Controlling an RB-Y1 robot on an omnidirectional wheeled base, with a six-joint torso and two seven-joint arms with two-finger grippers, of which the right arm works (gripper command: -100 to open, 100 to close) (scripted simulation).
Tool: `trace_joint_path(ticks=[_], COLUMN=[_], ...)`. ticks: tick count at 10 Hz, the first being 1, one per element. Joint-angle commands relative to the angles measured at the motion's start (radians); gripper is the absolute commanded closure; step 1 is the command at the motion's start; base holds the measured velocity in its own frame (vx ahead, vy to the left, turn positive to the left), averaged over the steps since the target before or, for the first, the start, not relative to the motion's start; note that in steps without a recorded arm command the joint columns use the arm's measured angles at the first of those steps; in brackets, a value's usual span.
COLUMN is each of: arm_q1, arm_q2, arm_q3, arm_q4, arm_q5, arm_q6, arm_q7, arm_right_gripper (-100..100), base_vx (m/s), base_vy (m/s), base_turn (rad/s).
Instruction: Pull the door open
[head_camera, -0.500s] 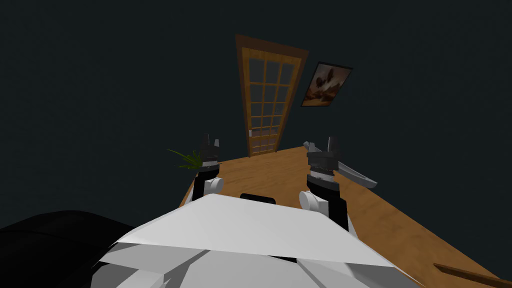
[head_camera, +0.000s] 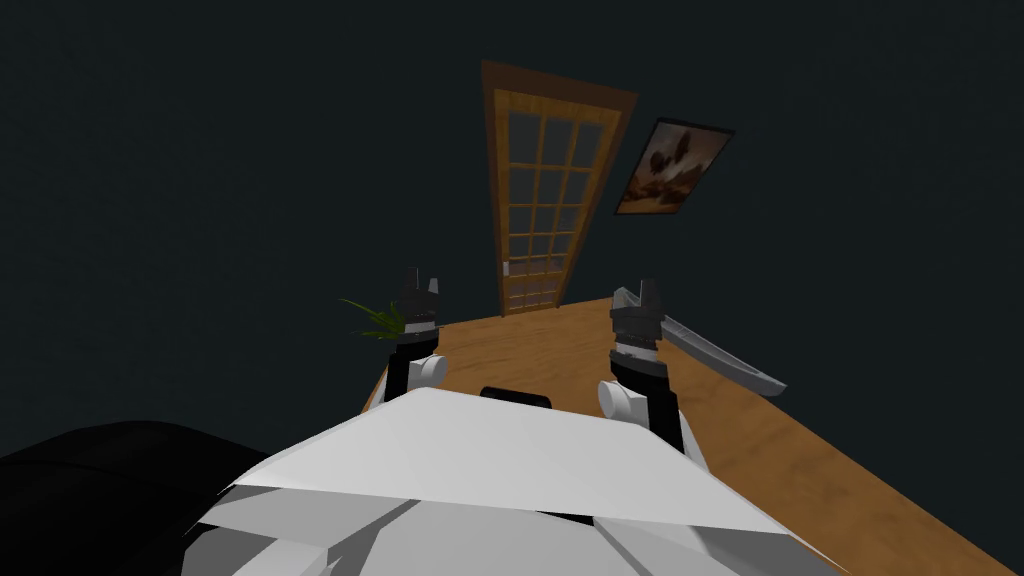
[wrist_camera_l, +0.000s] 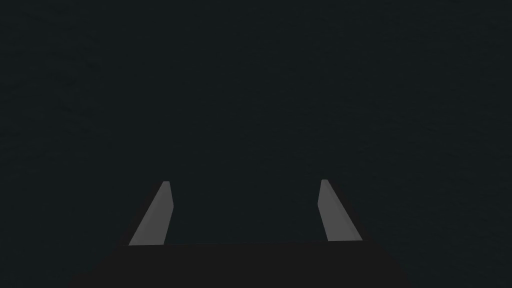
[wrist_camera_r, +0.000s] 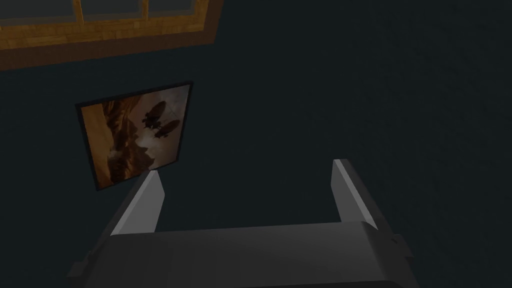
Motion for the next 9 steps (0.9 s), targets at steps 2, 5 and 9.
trace_joint_path(ticks=[2,5,9], arm_q1=[-0.007,-0.020,-0.038], arm_q2=[-0.011,-0.020,-0.032], arm_q3=[-0.014,-0.031,-0.056], arm_q4=[0.050,0.103,0.180], arm_q5=[0.020,0.039,0.066], arm_q6=[-0.019,-0.036,-0.061], arm_q7=[0.049,0.094,0.159], arm_right_gripper=[-100,-100,-100], base_vx=[0.112,0.087,0.092], base_vy=[0.050,0.034,0.039], base_turn=[0.081,0.063,0.065])
